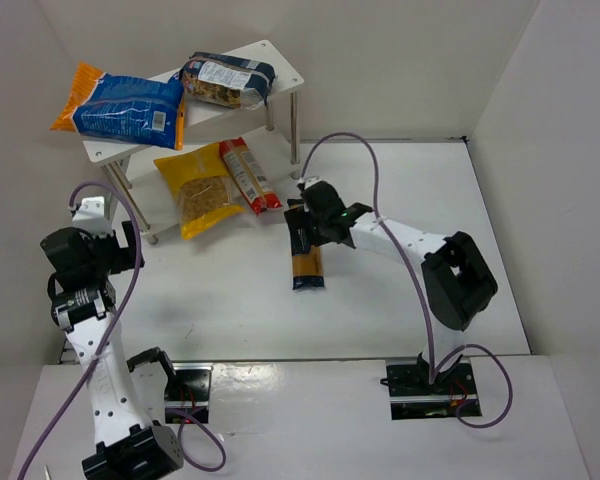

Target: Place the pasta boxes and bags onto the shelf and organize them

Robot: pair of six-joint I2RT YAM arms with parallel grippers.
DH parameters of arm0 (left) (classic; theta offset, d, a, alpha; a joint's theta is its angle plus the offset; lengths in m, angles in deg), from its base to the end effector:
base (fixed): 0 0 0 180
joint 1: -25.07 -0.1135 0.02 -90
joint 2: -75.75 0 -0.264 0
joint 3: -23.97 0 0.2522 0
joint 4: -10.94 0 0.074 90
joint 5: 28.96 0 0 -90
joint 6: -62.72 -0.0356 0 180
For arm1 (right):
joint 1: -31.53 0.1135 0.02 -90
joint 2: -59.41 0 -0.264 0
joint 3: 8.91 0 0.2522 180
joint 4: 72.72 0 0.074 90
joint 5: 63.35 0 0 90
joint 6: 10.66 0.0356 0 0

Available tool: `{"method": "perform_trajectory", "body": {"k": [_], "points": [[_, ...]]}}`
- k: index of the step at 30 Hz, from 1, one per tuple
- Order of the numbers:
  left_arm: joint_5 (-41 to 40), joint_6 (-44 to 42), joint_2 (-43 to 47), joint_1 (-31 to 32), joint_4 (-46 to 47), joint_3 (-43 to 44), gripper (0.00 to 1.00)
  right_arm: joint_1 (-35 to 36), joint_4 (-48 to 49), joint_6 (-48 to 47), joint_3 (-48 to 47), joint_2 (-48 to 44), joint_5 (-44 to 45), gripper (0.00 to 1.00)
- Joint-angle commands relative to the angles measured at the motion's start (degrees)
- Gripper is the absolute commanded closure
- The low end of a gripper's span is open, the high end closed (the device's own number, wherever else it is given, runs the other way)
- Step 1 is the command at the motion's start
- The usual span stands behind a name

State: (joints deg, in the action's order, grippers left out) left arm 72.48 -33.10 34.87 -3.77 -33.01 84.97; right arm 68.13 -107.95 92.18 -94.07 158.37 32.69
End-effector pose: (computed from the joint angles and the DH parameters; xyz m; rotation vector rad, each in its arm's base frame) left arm 0.1408 0.0695 0.3290 -0.2683 1.9649 0.1948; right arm 0.3055 0.2222 0.2315 -0.4547 2.3948 0.2639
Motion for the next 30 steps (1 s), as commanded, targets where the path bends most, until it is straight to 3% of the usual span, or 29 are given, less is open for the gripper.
{"method": "perform_trajectory", "body": {"k": [1,13,30], "points": [[0.34,0.38,1.51,-1.21,1.98,-0.13,0.00,4.44,2.84,5.35,-1.73,3.08,7.56,0.01],[-0.19,0.90,2.04,-1.22,2.51,-0.13,0.00,5.59,2.23,9.48,-1.73,8.97,14.08,0.01],[-0.19,0.90,2.04,-1.22,2.51,-0.13,0.00,5.59,2.23,6.85,-2.43,12.93,2.40,0.01]]}}
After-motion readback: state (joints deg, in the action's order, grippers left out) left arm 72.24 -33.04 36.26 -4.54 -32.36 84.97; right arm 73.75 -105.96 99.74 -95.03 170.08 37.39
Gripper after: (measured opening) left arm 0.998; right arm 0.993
